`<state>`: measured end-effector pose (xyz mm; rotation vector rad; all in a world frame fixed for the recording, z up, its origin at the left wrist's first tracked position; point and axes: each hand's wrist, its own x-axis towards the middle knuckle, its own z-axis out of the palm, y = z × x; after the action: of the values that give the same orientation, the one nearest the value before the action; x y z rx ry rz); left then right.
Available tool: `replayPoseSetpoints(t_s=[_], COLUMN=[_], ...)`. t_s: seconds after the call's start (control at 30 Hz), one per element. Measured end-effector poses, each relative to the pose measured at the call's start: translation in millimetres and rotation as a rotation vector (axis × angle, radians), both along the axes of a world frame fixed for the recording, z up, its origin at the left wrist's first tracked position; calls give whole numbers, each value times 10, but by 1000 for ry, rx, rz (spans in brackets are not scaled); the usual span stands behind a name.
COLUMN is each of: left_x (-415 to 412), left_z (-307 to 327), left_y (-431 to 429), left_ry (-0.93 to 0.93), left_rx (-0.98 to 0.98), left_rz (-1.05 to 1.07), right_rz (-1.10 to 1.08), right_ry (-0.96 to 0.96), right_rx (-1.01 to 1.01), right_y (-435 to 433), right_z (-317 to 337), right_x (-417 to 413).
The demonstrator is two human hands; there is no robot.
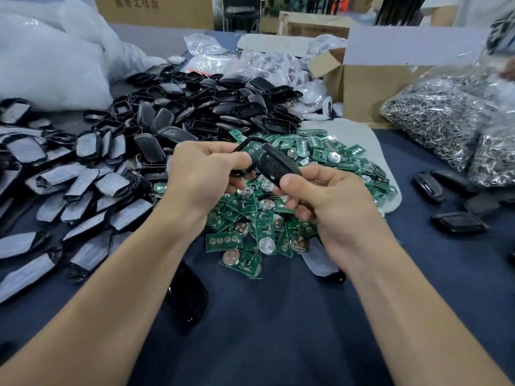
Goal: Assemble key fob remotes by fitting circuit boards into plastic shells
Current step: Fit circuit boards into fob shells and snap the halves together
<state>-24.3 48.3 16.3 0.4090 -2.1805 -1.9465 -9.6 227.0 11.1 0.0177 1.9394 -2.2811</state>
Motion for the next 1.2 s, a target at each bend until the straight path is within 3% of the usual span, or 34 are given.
replayPoseSetpoints(t_s=[0.37,0.67,0.73,0.8,0.9,1.03,1.2], left_x=[54,51,48,42,39,61,48], left_z=[42,30,14,-1,-13,8,28], left_y=[113,122,109,100,95,87,73], left_ry=[-17,3,15,25,33,-5,-56], left_rx=[356,294,250,183,174,263,361], left_rz=[-236,-295,-242,-160,-119,-247,-307], right_rz=[-45,-67,-170,-258,-192,-145,-130], right_ry=[-72,-47,68,258,444,479,324], right_rx=[-84,43,218,534,762,751,511], right_y=[-18,-58,-71,-83,-149,-196,-125], right_z=[-4,-34,-62,-69,-2,-19,-16], right_x=[-38,-45,-23,18,95,121,64])
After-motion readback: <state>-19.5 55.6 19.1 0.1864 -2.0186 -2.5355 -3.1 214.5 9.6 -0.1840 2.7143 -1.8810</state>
